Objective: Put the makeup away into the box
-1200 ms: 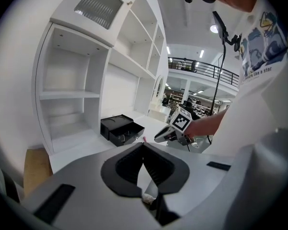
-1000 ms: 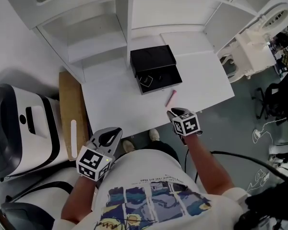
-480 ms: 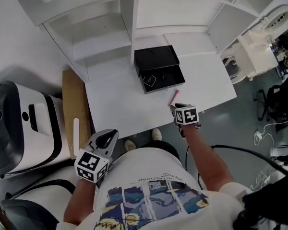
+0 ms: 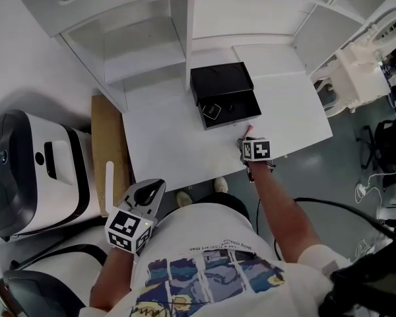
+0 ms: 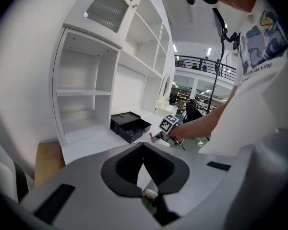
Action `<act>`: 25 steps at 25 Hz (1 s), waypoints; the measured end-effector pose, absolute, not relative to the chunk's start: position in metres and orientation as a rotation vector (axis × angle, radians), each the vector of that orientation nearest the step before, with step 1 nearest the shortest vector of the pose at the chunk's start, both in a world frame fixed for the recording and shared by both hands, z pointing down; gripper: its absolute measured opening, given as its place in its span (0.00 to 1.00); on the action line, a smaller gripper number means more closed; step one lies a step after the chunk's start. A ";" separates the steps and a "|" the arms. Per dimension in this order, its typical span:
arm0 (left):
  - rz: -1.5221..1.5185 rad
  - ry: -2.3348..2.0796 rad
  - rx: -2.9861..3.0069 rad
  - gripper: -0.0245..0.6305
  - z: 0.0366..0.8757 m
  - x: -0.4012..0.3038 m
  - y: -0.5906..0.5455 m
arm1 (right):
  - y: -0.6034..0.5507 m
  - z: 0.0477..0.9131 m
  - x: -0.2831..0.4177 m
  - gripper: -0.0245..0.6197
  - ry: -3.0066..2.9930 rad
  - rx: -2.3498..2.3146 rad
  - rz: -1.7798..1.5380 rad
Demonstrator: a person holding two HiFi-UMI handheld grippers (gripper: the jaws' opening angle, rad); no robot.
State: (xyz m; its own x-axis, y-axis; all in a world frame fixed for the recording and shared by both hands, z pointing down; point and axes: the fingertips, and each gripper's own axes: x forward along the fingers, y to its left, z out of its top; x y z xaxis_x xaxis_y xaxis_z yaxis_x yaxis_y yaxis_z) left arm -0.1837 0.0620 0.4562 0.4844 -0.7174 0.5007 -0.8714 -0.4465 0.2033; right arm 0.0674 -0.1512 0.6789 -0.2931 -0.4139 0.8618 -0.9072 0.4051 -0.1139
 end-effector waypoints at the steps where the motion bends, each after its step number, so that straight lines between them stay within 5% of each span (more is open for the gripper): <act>1: 0.481 -1.322 2.297 0.06 0.456 -0.184 0.061 | -0.152 0.680 0.068 0.28 -1.873 1.130 0.794; 8: 0.484 -1.330 2.283 0.06 0.456 -0.181 0.059 | -0.154 0.686 0.080 0.14 -1.860 1.133 0.806; 25: 0.480 -1.270 2.329 0.06 0.450 -0.133 0.021 | -0.140 0.669 0.112 0.13 -1.908 0.995 0.839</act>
State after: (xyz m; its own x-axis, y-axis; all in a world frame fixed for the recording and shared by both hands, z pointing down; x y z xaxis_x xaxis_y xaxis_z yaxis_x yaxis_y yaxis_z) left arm -0.1334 0.0210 0.4501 0.5178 -0.6972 0.4958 -0.8508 -0.4805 0.2128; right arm 0.1123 -0.1397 0.6686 -0.3628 -0.3268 0.8727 -0.8640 0.4687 -0.1836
